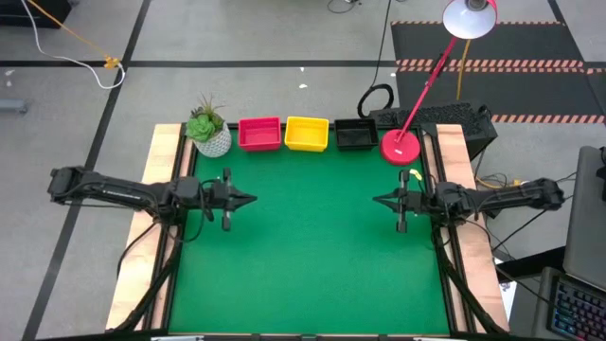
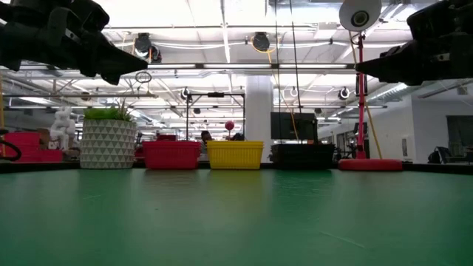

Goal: Stack baskets by color
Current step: Return to Home Position

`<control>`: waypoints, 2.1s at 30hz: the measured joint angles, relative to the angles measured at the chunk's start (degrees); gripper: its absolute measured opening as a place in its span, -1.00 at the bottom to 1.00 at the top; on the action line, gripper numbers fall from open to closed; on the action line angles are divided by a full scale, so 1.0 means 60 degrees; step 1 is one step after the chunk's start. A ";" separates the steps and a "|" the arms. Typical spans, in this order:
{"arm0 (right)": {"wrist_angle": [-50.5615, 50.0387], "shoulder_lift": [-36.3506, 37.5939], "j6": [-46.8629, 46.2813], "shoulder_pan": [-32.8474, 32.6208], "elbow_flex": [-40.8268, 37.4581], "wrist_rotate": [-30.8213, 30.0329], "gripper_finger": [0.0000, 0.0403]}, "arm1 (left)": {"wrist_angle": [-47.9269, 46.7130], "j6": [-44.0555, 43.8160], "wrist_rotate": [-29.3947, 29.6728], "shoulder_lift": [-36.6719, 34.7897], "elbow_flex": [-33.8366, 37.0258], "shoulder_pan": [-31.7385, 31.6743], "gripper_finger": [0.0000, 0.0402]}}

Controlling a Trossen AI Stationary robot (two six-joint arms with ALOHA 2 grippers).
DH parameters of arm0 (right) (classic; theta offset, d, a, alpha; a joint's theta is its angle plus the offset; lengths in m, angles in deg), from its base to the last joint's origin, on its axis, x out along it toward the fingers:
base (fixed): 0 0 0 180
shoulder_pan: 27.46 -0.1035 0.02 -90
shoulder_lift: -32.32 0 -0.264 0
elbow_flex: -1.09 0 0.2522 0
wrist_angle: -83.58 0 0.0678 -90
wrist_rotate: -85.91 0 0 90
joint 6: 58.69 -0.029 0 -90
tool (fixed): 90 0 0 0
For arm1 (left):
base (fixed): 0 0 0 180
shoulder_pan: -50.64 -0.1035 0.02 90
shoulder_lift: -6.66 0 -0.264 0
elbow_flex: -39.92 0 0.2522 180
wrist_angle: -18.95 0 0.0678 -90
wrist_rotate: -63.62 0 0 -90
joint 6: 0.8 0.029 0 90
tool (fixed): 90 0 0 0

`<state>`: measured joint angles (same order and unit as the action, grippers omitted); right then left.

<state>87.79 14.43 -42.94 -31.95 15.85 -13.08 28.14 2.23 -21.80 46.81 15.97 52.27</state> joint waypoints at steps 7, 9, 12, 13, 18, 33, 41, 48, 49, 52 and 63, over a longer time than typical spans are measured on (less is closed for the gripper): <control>-0.0493 0.0814 -0.0006 0.0000 -0.0007 -0.0001 -1.00 | -0.0570 0.0010 -0.0080 -0.1057 0.0241 0.0003 -0.99; -0.0721 0.1024 -0.0007 0.0000 -0.0007 -0.0001 -1.00 | -0.0346 0.0015 -0.0083 -0.1431 0.0554 0.0000 -0.99; -0.0858 0.1312 -0.0030 0.0000 -0.0014 0.0001 -1.00 | -0.0055 0.0015 -0.0082 -0.1978 0.1063 -0.0004 -0.98; -0.0924 0.1393 -0.0046 0.0000 -0.0015 0.0001 -1.00 | 0.0090 0.0016 -0.0084 -0.2148 0.1217 -0.0007 -0.98; -0.1204 0.1700 -0.0045 0.0000 -0.0016 -0.0003 -1.00 | 0.0160 0.0146 -0.0084 -0.2933 0.1610 -0.0007 -0.98; -0.2867 0.2968 -0.0046 0.0000 0.0514 -0.0865 -1.00 | -0.0459 0.0219 -0.0087 -0.4071 0.1606 -0.0007 -0.98; -0.2054 0.2959 -0.0065 0.0004 0.0255 -0.0715 -1.00 | -0.0704 0.0121 0.0000 -0.4085 0.1599 -0.0007 -0.96; -0.1689 0.2947 0.0001 0.0004 0.0000 -0.0203 -1.00 | -0.0587 0.0132 0.0006 -0.4089 0.1599 -0.0007 -0.95; -0.1713 0.2961 0.0005 0.0001 0.0000 -0.0173 -1.00 | -0.0597 0.0158 0.0007 -0.4089 0.1599 -0.0007 -0.94; -0.2066 0.2950 0.0001 0.0000 -0.0007 -0.0245 -1.00 | -0.0589 0.0187 0.0007 -0.4089 0.1599 -0.0007 -0.94; -0.2489 0.2944 -0.0177 0.0004 -0.0015 0.0011 -1.00 | -0.0644 0.0197 0.0015 -0.4089 0.1599 -0.0007 -0.95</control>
<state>72.85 32.10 -44.01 -31.93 15.76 -13.02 24.28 3.41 -21.71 22.28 25.56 52.23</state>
